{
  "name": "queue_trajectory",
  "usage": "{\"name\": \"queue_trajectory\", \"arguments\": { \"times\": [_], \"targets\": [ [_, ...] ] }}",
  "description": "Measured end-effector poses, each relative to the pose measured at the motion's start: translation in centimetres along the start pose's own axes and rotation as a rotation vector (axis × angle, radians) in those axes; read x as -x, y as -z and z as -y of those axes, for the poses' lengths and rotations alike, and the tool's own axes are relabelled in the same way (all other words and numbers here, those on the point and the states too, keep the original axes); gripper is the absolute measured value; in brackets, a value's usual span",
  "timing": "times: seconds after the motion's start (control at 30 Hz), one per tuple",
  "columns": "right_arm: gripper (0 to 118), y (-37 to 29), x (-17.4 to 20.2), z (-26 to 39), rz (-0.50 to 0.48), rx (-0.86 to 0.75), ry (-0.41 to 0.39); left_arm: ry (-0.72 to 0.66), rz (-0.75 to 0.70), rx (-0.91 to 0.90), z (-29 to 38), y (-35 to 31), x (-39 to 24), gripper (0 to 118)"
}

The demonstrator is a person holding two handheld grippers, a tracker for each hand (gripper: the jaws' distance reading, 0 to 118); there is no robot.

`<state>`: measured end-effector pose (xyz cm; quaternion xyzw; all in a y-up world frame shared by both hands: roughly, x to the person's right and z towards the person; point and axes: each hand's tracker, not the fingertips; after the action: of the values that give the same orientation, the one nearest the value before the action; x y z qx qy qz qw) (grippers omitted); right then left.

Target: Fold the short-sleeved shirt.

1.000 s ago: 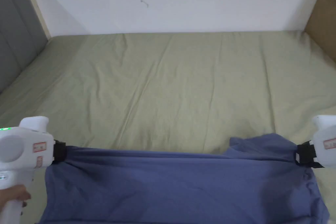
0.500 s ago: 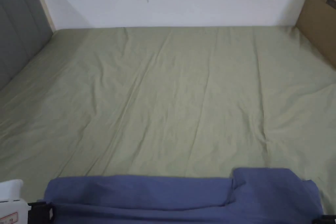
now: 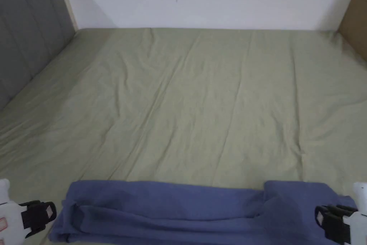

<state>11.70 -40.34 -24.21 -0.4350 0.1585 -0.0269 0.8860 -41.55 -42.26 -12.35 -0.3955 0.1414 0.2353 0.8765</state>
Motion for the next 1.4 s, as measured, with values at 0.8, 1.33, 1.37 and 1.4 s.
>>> {"name": "queue_trajectory", "arguments": {
  "times": [0.8,1.33,1.37,1.4],
  "targets": [
    [2,5.5,9.2,1.3,-0.079,0.171,-0.153,-0.457,0.322,0.188,1.8,12.5,6.5,116],
    [2,4.0,5.8,1.4,-0.073,0.151,-0.055,-0.186,0.216,0.031,-2.6,3.6,-0.3,12],
    [2,3.8,5.3,1.4,-0.067,0.145,-0.037,-0.124,0.212,0.017,-3.1,2.7,-2.4,12],
    [1,3.9,4.1,1.6,-0.064,0.139,-0.019,-0.052,0.224,-0.005,-3.3,2.0,-4.3,12]
  ]
}}
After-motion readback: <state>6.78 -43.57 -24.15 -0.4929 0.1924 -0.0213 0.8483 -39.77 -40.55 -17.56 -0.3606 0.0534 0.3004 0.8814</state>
